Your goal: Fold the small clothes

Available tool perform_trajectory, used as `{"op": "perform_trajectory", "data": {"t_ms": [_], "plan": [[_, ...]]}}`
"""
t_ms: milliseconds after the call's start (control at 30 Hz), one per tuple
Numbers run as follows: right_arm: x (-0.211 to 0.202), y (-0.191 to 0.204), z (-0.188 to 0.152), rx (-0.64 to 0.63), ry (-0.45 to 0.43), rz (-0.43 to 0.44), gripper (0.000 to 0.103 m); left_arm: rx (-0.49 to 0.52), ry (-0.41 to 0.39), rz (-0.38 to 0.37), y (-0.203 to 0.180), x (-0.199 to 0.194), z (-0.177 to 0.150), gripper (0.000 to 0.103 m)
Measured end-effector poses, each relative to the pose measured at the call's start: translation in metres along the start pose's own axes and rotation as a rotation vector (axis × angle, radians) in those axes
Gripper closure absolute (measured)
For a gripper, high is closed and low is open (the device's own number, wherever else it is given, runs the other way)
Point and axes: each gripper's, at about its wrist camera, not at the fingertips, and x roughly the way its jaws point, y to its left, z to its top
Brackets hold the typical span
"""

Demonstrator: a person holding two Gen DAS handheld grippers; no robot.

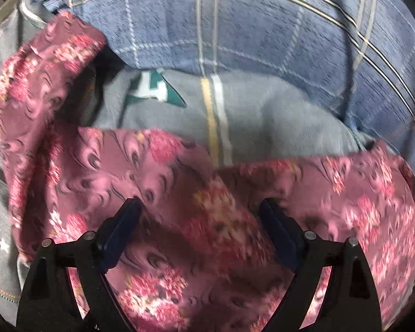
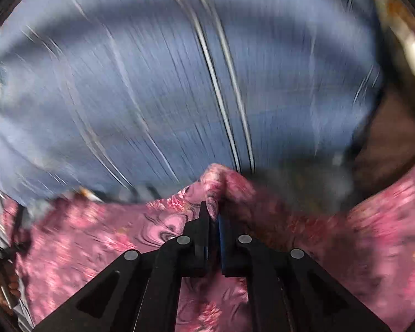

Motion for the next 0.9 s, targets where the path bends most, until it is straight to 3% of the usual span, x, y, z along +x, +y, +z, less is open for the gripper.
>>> {"op": "perform_trajectory", "data": {"t_ms": [67,133,233,267,367,467,600,700,800,833,900], "plan": [[0.004,0.002,-0.007,-0.019,0.005,-0.002,0.090,-0.011,0.022,-0.006,0.002,-0.002,0.003,0.013],[-0.018,-0.001,-0.013,-0.020,-0.038,0.073,0.086,-0.013,0.018,-0.033,0.004,-0.013,0.002,0.013],[-0.085,-0.035,-0.035,0.058,-0.160,0.205,0.075,0.017,-0.024,-0.103,0.006,-0.040,-0.018,0.013],[-0.104,-0.049,-0.042,0.077,-0.200,0.205,0.068,0.036,-0.038,-0.139,0.002,-0.050,-0.030,0.013],[-0.156,-0.103,-0.057,0.150,-0.333,0.092,0.057,0.073,-0.064,-0.218,-0.012,-0.067,-0.061,0.013],[-0.180,-0.163,-0.070,0.263,-0.375,-0.016,0.055,0.116,-0.065,-0.258,-0.047,-0.067,-0.081,0.013],[-0.187,-0.213,-0.079,0.409,-0.434,0.010,0.055,0.204,-0.073,-0.199,-0.083,-0.055,-0.096,0.013],[-0.180,-0.223,-0.074,0.443,-0.450,0.015,0.055,0.246,-0.089,-0.161,-0.099,-0.050,-0.098,0.013],[-0.165,-0.207,-0.065,0.435,-0.440,-0.053,0.055,0.266,-0.111,-0.152,-0.110,-0.045,-0.096,0.013],[-0.160,-0.207,-0.063,0.446,-0.429,-0.038,0.055,0.268,-0.117,-0.157,-0.110,-0.044,-0.095,0.013],[-0.148,-0.212,-0.060,0.477,-0.364,-0.087,0.058,0.272,-0.130,-0.160,-0.109,-0.044,-0.096,0.013]]}}
